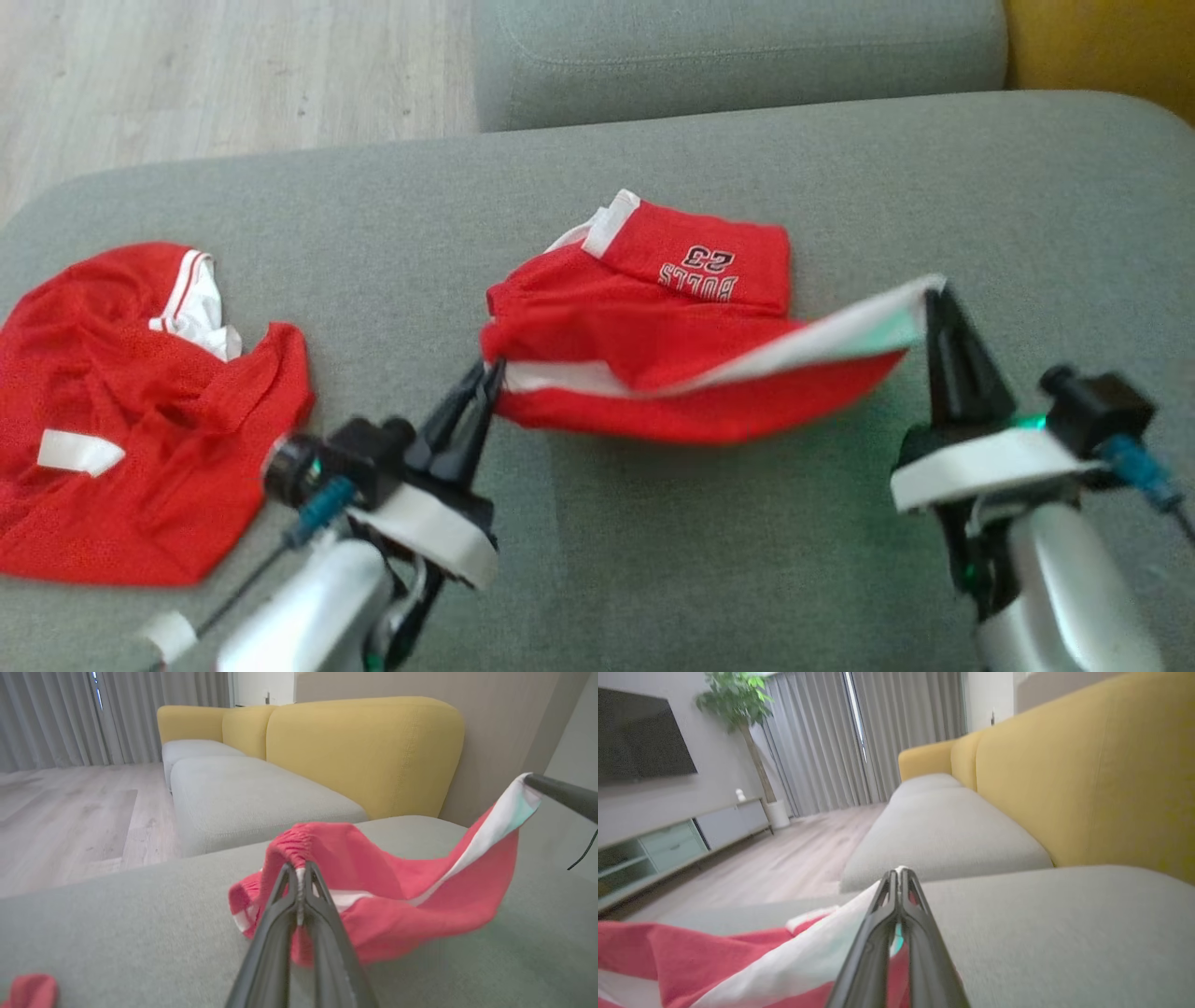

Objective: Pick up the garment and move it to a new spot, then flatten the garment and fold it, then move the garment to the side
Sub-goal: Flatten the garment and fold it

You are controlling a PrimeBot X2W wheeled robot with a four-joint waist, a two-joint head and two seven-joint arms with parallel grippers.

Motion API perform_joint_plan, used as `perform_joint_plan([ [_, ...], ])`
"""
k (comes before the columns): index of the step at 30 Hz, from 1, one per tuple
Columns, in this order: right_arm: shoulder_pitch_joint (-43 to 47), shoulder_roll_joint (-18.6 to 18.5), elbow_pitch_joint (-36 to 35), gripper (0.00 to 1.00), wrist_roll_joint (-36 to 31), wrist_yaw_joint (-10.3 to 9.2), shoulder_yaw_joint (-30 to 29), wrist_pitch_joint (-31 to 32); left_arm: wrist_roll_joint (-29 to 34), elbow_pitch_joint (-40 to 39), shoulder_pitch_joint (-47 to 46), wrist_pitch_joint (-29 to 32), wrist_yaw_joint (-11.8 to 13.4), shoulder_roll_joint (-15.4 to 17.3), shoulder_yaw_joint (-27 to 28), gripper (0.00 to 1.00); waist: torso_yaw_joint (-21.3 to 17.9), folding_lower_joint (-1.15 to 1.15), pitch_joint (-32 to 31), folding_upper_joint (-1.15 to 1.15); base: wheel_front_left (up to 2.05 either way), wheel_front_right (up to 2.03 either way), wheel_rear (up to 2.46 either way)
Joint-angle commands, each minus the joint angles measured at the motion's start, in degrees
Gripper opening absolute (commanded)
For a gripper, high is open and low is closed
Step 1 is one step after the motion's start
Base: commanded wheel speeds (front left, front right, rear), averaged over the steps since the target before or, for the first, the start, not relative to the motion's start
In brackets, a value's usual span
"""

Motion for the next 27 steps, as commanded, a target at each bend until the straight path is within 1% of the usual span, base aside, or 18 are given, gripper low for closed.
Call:
perform_joint_plan([
  [1, -3.7, -0.53, -3.4, 0.0, 1.26, 0.42, 0.95, -1.34, 0.42, -2.68, -4.31, 0.28, 0.42, 2.65, 2.91, 0.0, 0.1, 0.0, -0.5, 0.0, 0.0, 0.0, 0.0],
  [4, -6.11, -0.81, -5.36, 0.0, 2.69, 0.42, 0.11, -2.3, 0.98, -4.43, -5.95, 0.95, 0.32, 4.7, 3.61, 0.0, 0.1, 0.0, -1.03, 0.0, 0.0, 0.0, 0.0],
  [5, -6.11, -0.81, -5.36, 0.0, 2.69, 0.42, 0.11, -2.3, 0.98, -4.43, -5.95, 0.95, 0.32, 4.7, 3.61, 0.0, 0.1, 0.0, -1.03, 0.0, 0.0, 0.0, 0.0],
  [8, -8.66, -0.98, -7.02, 0.0, 3.73, 0.42, -0.46, -3.13, 1.54, -6.51, -8.05, 1.31, 0.19, 6.55, 4.56, 0.0, 0.14, 0.0, -1.67, 0.0, 0.0, 0.0, 0.0],
  [16, -15.68, -1.33, -11.35, 0.0, 4.92, 0.42, -0.47, -4.65, 3.46, -13.07, -16.57, 2.67, -0.37, 10.67, 7.66, 0.0, -0.04, 0.0, -4.2, 0.0, 0.0, 0.0, 0.0],
  [19, -18.21, -1.34, -13.47, 0.0, 4.61, 0.42, -0.98, -4.94, 4.09, -15.71, -19.62, 3.24, 0.11, 11.67, 9.05, 0.0, -0.25, 0.0, -5.1, 0.0, 0.0, 0.0, 0.0],
  [22, -19.61, -1.42, -15.38, 0.0, 3.93, 0.42, -1.28, -5.07, 4.42, -18.4, -21.29, 3.79, 1.21, 12.3, 10.29, 0.0, -0.58, 0.0, -6.05, 0.0, 0.0, 0.0, 0.0],
  [27, -18.23, -2.1, -18.06, 0.0, 2.56, 0.42, -1.32, -4.59, 3.66, -23.37, -20.13, 5.03, 3.49, 13.33, 11.8, 0.0, -1.38, 0.0, -7.41, 0.0, 0.0, 0.0, 0.0],
])
